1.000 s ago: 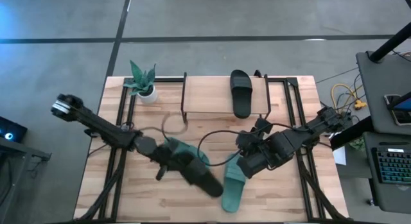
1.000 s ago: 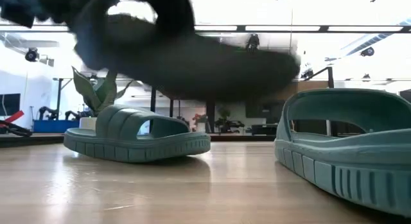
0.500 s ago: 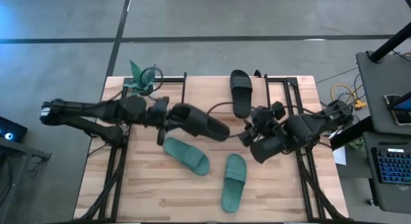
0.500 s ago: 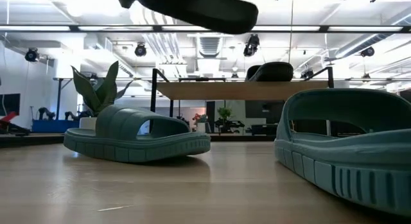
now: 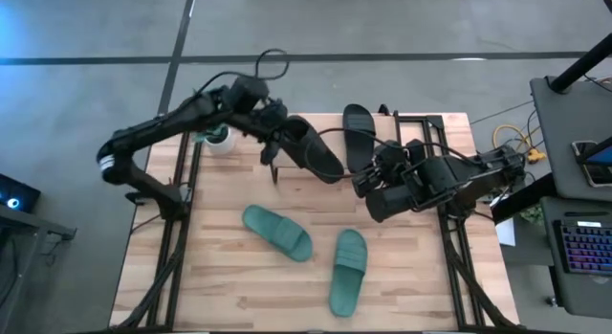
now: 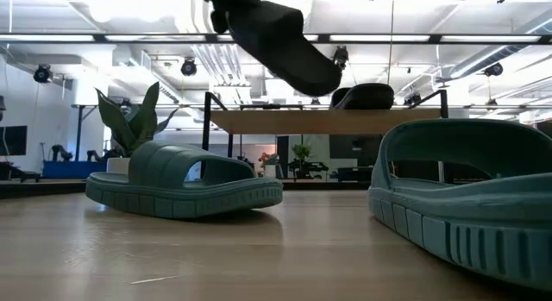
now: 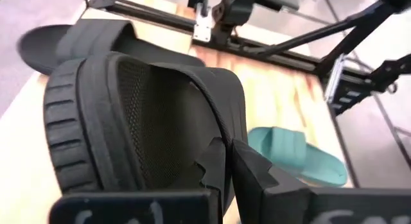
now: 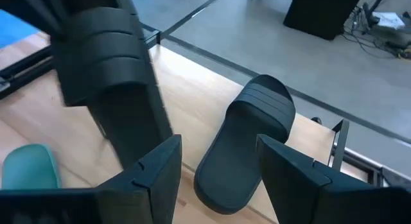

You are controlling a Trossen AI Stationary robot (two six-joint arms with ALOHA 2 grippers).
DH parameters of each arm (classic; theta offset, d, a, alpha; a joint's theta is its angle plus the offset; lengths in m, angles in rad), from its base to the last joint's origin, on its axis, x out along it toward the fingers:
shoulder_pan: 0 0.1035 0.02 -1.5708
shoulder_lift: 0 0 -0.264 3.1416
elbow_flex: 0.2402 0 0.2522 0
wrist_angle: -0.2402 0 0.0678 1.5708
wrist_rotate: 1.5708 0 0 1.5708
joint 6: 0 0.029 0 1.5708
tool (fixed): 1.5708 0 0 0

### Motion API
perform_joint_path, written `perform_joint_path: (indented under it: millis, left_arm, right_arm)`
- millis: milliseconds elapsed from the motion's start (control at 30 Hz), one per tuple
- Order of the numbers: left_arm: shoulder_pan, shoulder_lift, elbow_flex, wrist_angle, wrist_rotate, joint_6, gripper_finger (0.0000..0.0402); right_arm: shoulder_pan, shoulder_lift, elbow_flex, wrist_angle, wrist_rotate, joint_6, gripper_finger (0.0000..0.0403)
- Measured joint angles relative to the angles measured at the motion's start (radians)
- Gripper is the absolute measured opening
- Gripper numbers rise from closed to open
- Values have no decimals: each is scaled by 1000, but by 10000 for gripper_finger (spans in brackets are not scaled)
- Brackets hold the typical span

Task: Pick and place slides into the shelf
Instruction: Put the black slide on the shelf

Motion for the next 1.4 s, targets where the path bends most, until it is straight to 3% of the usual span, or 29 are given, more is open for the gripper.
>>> perform_joint_path:
  millis: [167, 333, 467, 600, 800, 967, 1300, 1400]
  left_arm:
    - [73, 116, 151, -61, 7, 93, 0]
    - [166, 250, 326, -246, 114, 172, 0]
    - [209, 335, 426, -338, 126, 235, 0]
    - [222, 390, 470, -350, 126, 247, 0]
    - [222, 431, 480, -349, 96, 244, 3]
    - [221, 438, 479, -351, 5, 220, 38]
    - [223, 431, 499, -339, -32, 220, 152]
    - [223, 428, 498, -342, -110, 220, 170]
  right_arm:
    - [-5, 0, 0, 0, 14, 63, 192]
    - [-31, 0, -7, -1, 16, 131, 192]
    - [-61, 1, -16, -1, 16, 139, 192]
    - [-86, 3, -31, -1, 7, 117, 192]
    - [-133, 0, -32, 0, -12, -42, 192]
    - [-192, -21, -32, 0, -52, -160, 192]
    - [-312, -82, -32, 27, -63, -233, 192]
    - [-335, -91, -32, 37, -71, -255, 192]
